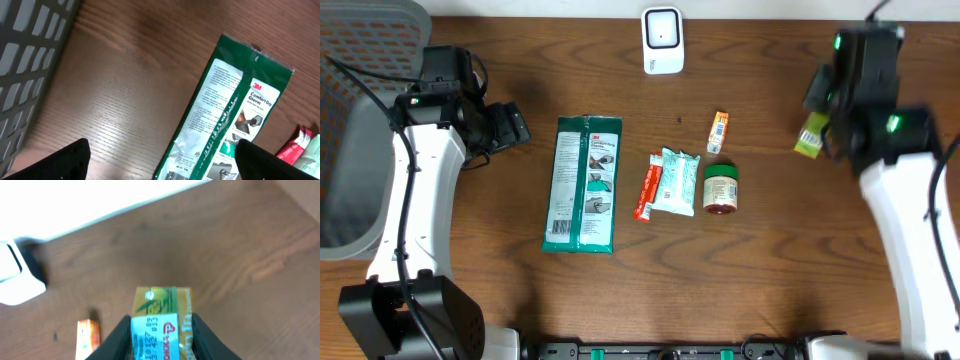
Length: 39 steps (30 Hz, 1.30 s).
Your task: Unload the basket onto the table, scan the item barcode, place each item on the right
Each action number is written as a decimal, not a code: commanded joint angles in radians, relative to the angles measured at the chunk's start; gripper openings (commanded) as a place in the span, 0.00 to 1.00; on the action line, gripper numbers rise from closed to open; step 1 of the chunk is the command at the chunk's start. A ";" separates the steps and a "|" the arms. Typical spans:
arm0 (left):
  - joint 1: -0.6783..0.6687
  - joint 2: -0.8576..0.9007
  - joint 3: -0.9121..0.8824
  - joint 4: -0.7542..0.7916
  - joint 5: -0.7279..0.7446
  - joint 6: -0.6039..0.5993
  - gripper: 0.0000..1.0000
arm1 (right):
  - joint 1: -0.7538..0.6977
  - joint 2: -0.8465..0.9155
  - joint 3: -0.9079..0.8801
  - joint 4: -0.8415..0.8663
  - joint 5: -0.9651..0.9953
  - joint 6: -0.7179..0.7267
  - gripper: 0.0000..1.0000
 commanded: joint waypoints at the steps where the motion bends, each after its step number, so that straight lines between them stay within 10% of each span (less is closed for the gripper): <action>1: 0.004 0.005 0.003 -0.003 0.002 0.006 0.92 | 0.007 -0.134 -0.248 0.190 0.108 0.021 0.28; 13: 0.004 0.005 0.003 -0.003 0.002 0.006 0.92 | 0.006 -0.165 -0.896 0.991 0.147 -0.023 0.29; 39: 0.004 0.005 0.002 -0.003 0.002 0.006 0.93 | 0.007 -0.164 -0.915 0.742 -0.029 0.075 0.38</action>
